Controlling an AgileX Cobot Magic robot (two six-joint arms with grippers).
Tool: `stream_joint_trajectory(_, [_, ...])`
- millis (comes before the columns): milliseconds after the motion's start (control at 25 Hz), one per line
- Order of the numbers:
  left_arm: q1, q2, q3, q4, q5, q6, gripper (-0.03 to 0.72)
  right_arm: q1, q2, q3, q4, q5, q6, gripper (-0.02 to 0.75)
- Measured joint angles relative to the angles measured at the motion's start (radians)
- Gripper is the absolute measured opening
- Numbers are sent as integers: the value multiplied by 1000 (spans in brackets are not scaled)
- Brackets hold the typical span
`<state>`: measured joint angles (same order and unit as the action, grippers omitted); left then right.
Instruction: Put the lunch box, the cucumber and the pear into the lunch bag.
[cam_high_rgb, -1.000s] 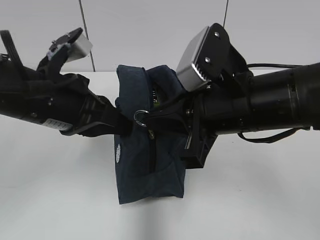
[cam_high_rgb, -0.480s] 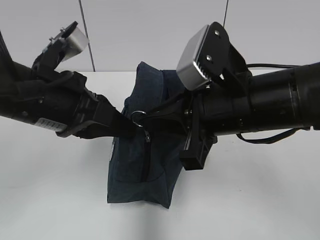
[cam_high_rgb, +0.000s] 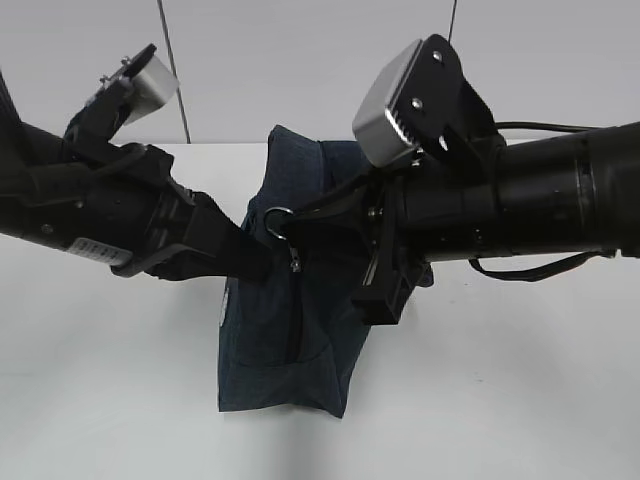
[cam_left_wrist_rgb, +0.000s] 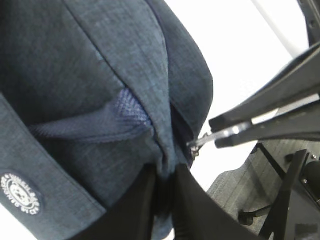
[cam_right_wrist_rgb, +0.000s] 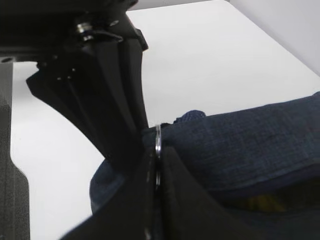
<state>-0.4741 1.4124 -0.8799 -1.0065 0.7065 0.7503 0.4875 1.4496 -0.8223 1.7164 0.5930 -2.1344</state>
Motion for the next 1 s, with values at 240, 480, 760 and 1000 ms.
stream_joint_trajectory(240, [0,-1,0,21,0,0,4,0,0,0,27,-16,-17,0])
stream_joint_trajectory(480, [0,-1,0,45,0,0,3,0,0,-1,31,-35,-19,0])
stream_joint_trajectory(760, [0,-3,-1,48,2,0,3,0,0,-34,31,-91,-20,0])
stream_joint_trajectory(1000, [0,-3,-1,48,5,0,3,0,0,-45,31,-109,-36,0])
